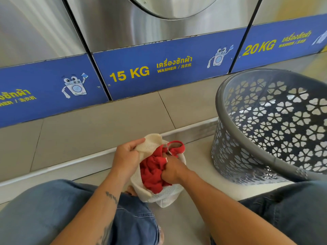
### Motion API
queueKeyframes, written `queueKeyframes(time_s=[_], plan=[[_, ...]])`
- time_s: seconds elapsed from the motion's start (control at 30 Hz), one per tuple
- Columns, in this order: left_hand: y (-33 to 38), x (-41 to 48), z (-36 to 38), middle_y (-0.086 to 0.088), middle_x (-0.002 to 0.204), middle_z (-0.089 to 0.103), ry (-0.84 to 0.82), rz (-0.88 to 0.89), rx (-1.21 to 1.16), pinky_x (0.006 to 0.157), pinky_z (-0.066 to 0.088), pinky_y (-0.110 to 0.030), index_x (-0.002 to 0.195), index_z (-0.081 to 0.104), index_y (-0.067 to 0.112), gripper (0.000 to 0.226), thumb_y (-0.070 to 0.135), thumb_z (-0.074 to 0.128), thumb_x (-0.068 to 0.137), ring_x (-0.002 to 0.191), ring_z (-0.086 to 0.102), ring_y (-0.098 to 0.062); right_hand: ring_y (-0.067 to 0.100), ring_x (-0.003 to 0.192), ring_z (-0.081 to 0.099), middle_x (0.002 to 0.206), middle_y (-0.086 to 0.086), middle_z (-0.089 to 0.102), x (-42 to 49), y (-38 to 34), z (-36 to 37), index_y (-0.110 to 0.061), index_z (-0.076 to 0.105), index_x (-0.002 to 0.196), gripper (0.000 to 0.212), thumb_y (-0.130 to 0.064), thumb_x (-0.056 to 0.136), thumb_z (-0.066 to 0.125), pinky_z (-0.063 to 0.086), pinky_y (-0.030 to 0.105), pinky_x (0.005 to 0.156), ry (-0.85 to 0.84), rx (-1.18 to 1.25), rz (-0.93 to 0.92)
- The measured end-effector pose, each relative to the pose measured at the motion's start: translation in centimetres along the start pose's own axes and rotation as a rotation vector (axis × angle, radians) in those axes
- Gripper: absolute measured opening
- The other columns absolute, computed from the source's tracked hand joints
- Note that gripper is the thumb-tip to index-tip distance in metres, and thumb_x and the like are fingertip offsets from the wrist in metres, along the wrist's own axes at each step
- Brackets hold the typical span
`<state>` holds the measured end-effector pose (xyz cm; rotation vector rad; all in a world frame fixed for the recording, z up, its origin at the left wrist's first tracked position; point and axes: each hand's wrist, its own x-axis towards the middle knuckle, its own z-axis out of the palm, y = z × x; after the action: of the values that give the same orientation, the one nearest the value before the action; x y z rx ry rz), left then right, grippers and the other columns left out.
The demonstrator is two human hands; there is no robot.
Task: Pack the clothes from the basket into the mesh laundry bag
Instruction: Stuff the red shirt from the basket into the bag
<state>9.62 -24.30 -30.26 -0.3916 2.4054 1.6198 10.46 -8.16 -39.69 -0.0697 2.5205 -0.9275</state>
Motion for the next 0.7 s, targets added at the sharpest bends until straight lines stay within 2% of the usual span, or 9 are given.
queueKeyframes(time_s=[0.07,0.13,0.2,0.27,0.33,0.43,0.5,0.6,0.7], plan=[[-0.1,-0.2,0.6,0.006,0.129,0.059,-0.03,0.044,0.08,0.082,0.042,-0.013,0.12,0.069,0.03,0.05,-0.001,0.043,0.089,0.099,0.054,-0.001,0.032,0.132,0.049,0.143,0.009,0.054,0.2,-0.3,-0.4,-0.018,0.042,0.144,0.078,-0.038,0.07,0.054,0.043,0.046,0.109,0.01,-0.085,0.035],[-0.2,-0.2,0.9,0.006,0.133,0.058,-0.047,0.072,0.143,0.069,0.038,-0.005,0.124,0.066,0.031,0.047,0.005,0.048,0.09,0.092,0.054,0.004,0.033,0.117,0.058,0.127,0.009,0.061,-0.3,-0.9,-0.9,-0.017,0.047,0.132,0.064,-0.025,0.07,0.058,0.051,0.046,0.096,0.082,-0.031,0.003],[-0.4,-0.1,1.1,0.004,0.136,0.057,-0.05,0.088,0.183,0.077,0.039,-0.006,0.128,0.064,0.03,0.045,0.008,0.052,0.09,0.105,0.056,-0.004,0.029,0.105,0.056,0.114,0.005,0.057,-0.9,-1.0,-1.0,-0.019,0.047,0.118,0.055,-0.015,0.065,0.06,0.052,0.042,0.086,0.232,0.059,-0.023],[-0.4,0.0,1.1,0.002,0.137,0.057,-0.032,0.088,0.209,0.089,0.038,-0.015,0.13,0.062,0.029,0.047,0.007,0.056,0.089,0.12,0.054,-0.013,0.027,0.116,0.042,0.123,0.006,0.044,-1.3,-0.6,-1.4,-0.018,0.043,0.126,0.07,-0.021,0.06,0.064,0.043,0.036,0.098,0.377,0.066,0.034],[-0.4,0.0,1.3,0.002,0.138,0.057,-0.02,0.088,0.225,0.09,0.037,-0.017,0.131,0.061,0.029,0.049,0.007,0.058,0.087,0.123,0.054,-0.015,0.028,0.13,0.033,0.137,0.009,0.034,-1.0,0.0,-1.8,-0.019,0.031,0.142,0.099,-0.031,0.052,0.071,0.037,0.043,0.111,0.345,0.188,0.17],[-0.6,0.0,1.7,0.003,0.138,0.056,-0.047,0.128,0.276,0.095,0.038,-0.019,0.133,0.059,0.029,0.053,0.009,0.064,0.084,0.124,0.052,-0.016,0.029,0.13,0.051,0.139,0.003,0.051,0.4,2.1,-1.9,-0.031,0.022,0.148,0.127,-0.036,0.038,0.084,0.05,0.053,0.103,0.17,0.439,0.257],[-0.8,0.3,1.8,0.003,0.136,0.057,-0.027,0.138,0.285,0.093,0.04,-0.017,0.13,0.061,0.031,0.052,0.008,0.063,0.084,0.121,0.054,-0.014,0.024,0.116,0.06,0.122,-0.006,0.062,0.4,2.1,-1.9,-0.04,0.039,0.133,0.1,-0.033,0.042,0.08,0.05,0.056,0.098,0.156,0.36,0.228],[-0.6,1.2,1.7,0.003,0.129,0.063,0.027,0.139,0.236,0.081,0.04,-0.013,0.122,0.067,0.032,0.049,0.004,0.057,0.083,0.104,0.056,-0.008,0.022,0.125,0.051,0.124,-0.011,0.057,-0.2,-0.5,-2.2,-0.04,0.049,0.123,0.072,-0.022,0.055,0.062,0.033,0.06,0.11,0.202,0.113,0.069],[-0.2,1.5,1.6,0.004,0.123,0.065,0.081,0.14,0.141,0.08,0.041,-0.013,0.119,0.07,0.027,0.044,0.003,0.055,0.085,0.1,0.055,-0.005,0.024,0.11,0.061,0.113,-0.009,0.065,-0.4,-2.0,-2.0,-0.037,0.055,0.119,0.061,-0.022,0.06,0.054,0.047,0.049,0.1,0.18,0.199,-0.01]])
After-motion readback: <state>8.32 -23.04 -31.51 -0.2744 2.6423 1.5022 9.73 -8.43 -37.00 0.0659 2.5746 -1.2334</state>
